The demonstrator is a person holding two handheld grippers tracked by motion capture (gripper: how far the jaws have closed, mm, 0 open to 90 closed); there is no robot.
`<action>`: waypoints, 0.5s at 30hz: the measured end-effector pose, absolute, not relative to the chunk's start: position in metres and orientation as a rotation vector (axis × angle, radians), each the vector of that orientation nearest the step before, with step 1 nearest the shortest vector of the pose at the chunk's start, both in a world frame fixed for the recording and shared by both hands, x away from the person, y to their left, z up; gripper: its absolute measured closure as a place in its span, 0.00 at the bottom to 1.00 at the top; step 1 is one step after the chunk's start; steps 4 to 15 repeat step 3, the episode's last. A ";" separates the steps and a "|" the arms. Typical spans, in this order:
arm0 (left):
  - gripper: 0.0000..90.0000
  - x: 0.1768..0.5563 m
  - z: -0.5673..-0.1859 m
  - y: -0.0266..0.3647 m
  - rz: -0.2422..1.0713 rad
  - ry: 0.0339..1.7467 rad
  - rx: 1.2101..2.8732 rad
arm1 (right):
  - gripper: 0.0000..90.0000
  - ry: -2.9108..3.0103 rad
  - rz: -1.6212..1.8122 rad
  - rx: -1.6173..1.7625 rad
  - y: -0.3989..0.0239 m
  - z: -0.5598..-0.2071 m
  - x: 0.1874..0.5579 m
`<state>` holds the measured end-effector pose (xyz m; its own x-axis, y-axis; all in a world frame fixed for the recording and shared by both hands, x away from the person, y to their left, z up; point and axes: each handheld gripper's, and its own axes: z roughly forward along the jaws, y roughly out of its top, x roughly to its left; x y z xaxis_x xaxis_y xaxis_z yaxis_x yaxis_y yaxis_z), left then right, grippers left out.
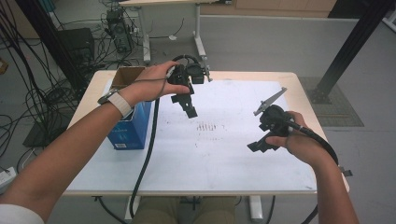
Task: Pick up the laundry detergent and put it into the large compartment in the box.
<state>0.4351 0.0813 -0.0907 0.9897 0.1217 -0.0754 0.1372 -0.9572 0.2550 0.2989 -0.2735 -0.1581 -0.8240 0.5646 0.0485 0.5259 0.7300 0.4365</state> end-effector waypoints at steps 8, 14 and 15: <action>0.06 0.435 -0.091 0.082 -0.083 0.194 2.870 | 0.14 2.839 0.679 0.896 -0.274 -0.158 0.299; 0.06 0.435 -0.091 0.082 -0.083 0.194 2.870 | 0.14 2.839 0.679 0.896 -0.274 -0.158 0.299; 0.06 0.435 -0.091 0.082 -0.083 0.194 2.870 | 0.14 2.839 0.679 0.896 -0.274 -0.158 0.299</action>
